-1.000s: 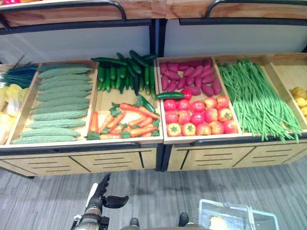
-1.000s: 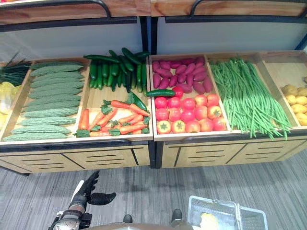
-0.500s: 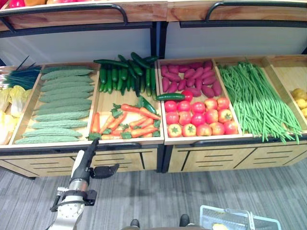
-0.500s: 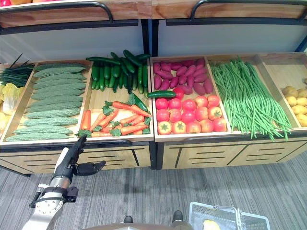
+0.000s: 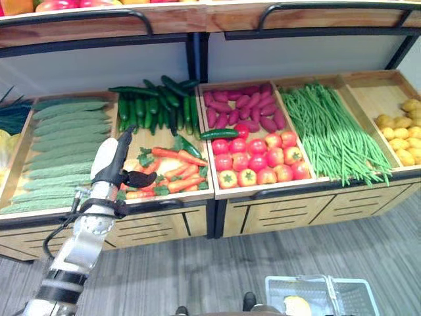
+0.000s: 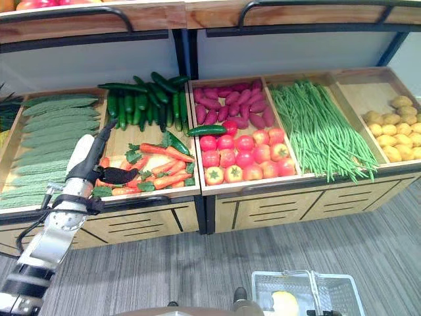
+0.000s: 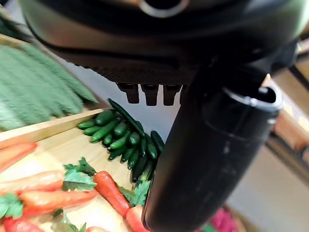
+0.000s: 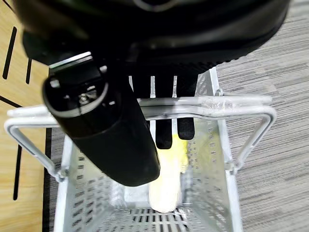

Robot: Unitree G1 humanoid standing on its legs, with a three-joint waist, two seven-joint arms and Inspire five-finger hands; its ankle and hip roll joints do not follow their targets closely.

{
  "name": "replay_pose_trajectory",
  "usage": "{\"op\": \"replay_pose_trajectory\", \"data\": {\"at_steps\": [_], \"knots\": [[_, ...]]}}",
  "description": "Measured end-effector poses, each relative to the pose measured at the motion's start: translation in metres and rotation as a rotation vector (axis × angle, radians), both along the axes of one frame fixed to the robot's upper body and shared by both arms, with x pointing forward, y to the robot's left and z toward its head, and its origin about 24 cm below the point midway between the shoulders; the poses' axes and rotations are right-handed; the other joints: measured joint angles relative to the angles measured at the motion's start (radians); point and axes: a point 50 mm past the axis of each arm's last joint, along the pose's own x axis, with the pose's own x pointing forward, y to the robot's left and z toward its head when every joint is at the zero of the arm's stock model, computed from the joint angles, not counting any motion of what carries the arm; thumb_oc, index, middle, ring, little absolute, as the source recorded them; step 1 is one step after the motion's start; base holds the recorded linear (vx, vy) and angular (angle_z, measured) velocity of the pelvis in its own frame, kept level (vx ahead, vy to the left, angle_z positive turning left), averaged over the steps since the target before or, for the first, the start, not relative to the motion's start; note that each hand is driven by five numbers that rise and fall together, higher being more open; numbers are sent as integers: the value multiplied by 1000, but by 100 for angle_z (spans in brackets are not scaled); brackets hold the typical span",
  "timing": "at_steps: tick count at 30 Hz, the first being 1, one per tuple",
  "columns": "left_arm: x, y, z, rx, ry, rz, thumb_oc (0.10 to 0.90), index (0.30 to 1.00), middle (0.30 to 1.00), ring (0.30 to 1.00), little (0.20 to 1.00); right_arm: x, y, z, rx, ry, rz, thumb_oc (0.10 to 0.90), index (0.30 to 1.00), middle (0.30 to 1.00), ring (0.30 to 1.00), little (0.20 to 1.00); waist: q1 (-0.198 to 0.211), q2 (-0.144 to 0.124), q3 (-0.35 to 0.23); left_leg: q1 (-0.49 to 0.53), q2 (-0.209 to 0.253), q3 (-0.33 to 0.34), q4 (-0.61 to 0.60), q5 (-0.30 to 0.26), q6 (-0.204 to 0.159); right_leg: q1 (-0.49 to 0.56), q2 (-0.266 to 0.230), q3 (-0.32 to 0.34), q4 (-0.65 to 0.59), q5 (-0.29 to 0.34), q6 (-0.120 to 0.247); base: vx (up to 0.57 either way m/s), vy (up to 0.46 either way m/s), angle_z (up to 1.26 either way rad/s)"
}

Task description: Get the vegetables into the basket

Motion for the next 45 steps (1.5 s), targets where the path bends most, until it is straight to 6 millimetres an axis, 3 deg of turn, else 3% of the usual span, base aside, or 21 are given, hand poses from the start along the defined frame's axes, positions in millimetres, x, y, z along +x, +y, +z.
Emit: {"op": "replay_pose_trajectory", "data": {"at_steps": [3, 8, 12, 14, 16, 26, 30, 35, 43, 44, 45], "knots": [[11, 1, -11, 117, 70, -3, 900, 1000, 1000, 1000, 1000, -3, 0, 0, 0, 6, -2, 400, 300, 300, 300, 300, -25, 11, -6, 2, 0, 7, -1, -2, 0, -2, 1, 8, 0, 1, 0, 24, 15, -9], [30, -1, -36, 297, 222, -23, 900, 1000, 1000, 1000, 1000, -8, 0, -1, -2, 39, 10, 400, 300, 300, 300, 300, -26, 16, -9, -5, -1, 34, -4, -3, -1, -24, 3, 31, 0, 3, 7, 7, 20, -14], [30, 4, -48, 363, 299, -6, 900, 1000, 1000, 1000, 1000, -3, 0, 0, -4, 29, 26, 400, 300, 300, 300, 300, -44, 16, -8, -21, -2, 46, -3, 0, 0, -49, 3, 44, 0, 14, 3, -4, 6, -14], [31, 6, -68, 438, 395, 11, 900, 1000, 1000, 1000, 1000, 2, 0, 0, -8, 25, 47, 400, 300, 300, 300, 300, -68, 14, -7, -30, -3, 60, -4, -1, 1, -68, 4, 60, 0, 19, 4, -20, 0, -20], [33, 5, -76, 438, 427, 24, 900, 1000, 1000, 1000, 1000, 5, 1, 0, -11, 22, 64, 400, 300, 300, 300, 300, -78, 13, -6, -39, -3, 63, -4, 0, 1, -80, 6, 65, 0, 20, 5, -11, -1, -10], [53, 15, -60, 483, 419, 118, 900, 1000, 1000, 1000, 1000, 22, 5, 1, -28, -9, 163, 400, 300, 300, 300, 300, -80, -5, 2, -98, -3, 103, -4, 8, -2, -161, 12, 104, 1, 41, 5, -32, -1, -12], [61, 21, -48, 495, 385, 164, 900, 1000, 1000, 1000, 1000, 33, 13, -1, -17, -39, 197, 400, 300, 300, 300, 300, -86, -40, 14, -125, -2, 109, 0, 12, -2, -194, 16, 111, 4, 50, 2, -53, -5, -5], [59, 33, -48, 508, 402, 222, 900, 1000, 1000, 1000, 1000, 38, 23, -4, 0, -50, 225, 400, 300, 300, 300, 300, -104, -72, 21, -144, -6, 116, 0, 12, -1, -217, 17, 117, 5, 56, -1, -45, 0, -4], [62, 37, -41, 466, 389, 257, 900, 1000, 1000, 1000, 1000, 42, 25, -4, -2, -56, 247, 400, 300, 300, 300, 300, -102, -85, 24, -159, -8, 117, 0, 12, -1, -233, 16, 119, 2, 55, 3, -19, -3, 0], [62, 38, -41, 462, 388, 261, 622, 610, 610, 610, 610, 43, 25, -4, -2, -61, 249, 400, 300, 300, 300, 300, -101, -86, 24, -162, -8, 118, -2, 12, -2, -237, 14, 120, 1, 54, 3, 7, 14, -3], [62, 38, -40, 457, 386, 266, 500, 440, 440, 440, 440, 43, 26, -4, -2, -64, 250, 400, 300, 300, 300, 300, -100, -86, 24, -163, -7, 120, -2, 11, -4, -239, 14, 121, 1, 54, 3, 5, 10, -4]]}}
